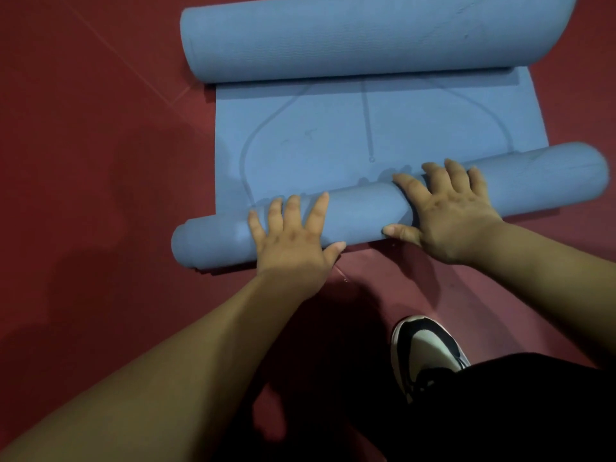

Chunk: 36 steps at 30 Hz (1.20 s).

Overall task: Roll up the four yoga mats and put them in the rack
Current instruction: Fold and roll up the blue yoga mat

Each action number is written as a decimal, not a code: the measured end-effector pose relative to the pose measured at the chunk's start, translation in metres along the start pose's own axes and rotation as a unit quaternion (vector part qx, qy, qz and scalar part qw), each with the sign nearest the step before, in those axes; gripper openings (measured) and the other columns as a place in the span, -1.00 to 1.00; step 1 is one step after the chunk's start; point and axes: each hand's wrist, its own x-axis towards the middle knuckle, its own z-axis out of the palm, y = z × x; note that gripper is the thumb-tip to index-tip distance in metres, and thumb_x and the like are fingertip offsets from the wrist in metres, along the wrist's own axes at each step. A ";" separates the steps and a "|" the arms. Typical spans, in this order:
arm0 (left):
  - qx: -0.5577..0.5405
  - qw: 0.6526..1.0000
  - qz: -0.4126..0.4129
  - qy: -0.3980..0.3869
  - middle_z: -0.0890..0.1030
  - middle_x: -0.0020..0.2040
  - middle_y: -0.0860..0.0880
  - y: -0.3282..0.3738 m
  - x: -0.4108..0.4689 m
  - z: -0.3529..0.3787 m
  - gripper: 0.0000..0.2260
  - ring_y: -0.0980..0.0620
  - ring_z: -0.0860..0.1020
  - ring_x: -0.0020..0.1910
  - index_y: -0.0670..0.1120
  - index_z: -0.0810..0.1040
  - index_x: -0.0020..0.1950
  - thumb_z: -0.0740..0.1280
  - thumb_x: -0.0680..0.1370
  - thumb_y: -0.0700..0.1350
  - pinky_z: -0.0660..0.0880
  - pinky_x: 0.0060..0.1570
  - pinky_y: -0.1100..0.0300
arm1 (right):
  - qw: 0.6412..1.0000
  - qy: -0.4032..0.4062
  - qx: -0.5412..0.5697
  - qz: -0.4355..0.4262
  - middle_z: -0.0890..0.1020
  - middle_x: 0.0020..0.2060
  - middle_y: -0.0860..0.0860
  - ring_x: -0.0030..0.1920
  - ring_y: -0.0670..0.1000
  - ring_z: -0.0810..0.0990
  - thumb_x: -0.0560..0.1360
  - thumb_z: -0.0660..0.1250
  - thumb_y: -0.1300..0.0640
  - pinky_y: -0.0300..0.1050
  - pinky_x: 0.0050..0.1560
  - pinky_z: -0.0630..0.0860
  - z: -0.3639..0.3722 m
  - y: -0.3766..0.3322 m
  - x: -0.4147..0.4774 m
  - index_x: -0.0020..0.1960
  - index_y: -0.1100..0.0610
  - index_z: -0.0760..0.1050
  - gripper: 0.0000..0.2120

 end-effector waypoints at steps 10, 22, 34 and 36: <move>0.004 1.000 0.016 -0.018 0.04 0.63 -0.12 -0.002 0.007 -0.013 -0.22 -0.19 -0.02 0.61 0.19 -0.17 0.64 0.12 0.55 0.40 -0.16 0.51 -0.35 | 1.000 0.002 -0.019 -0.020 0.30 0.43 0.12 0.43 0.25 0.24 0.32 -0.22 -0.67 0.31 0.47 0.10 -0.007 0.007 0.022 0.58 -0.12 0.06 -0.01; -0.021 0.998 0.020 -0.057 0.00 0.64 -0.09 -0.008 0.029 -0.023 -0.27 -0.18 -0.05 0.61 0.20 -0.20 0.63 0.08 0.59 0.39 -0.20 0.50 -0.35 | 1.000 0.003 -0.017 -0.019 0.27 0.47 0.14 0.47 0.26 0.20 0.31 -0.15 -0.64 0.31 0.50 0.06 -0.013 0.011 0.030 0.59 -0.11 0.04 -0.01; 0.001 0.997 0.043 -0.056 -0.09 0.64 -0.08 -0.015 0.033 -0.016 -0.19 -0.18 -0.14 0.61 0.19 -0.26 0.62 0.15 0.56 0.39 -0.25 0.50 -0.33 | 1.000 0.006 -0.011 -0.003 0.12 0.57 0.15 0.56 0.27 0.04 0.36 -0.07 -0.59 0.32 0.52 -0.01 -0.016 0.005 0.028 0.62 -0.12 -0.08 -0.04; -0.001 0.998 0.039 -0.044 -0.07 0.65 -0.09 -0.013 0.034 -0.017 -0.21 -0.18 -0.13 0.62 0.19 -0.25 0.62 0.14 0.57 0.37 -0.24 0.51 -0.32 | 1.000 0.005 -0.014 -0.012 0.18 0.54 0.13 0.53 0.25 0.12 0.34 -0.11 -0.62 0.31 0.50 0.04 -0.019 0.008 0.032 0.60 -0.13 -0.03 -0.04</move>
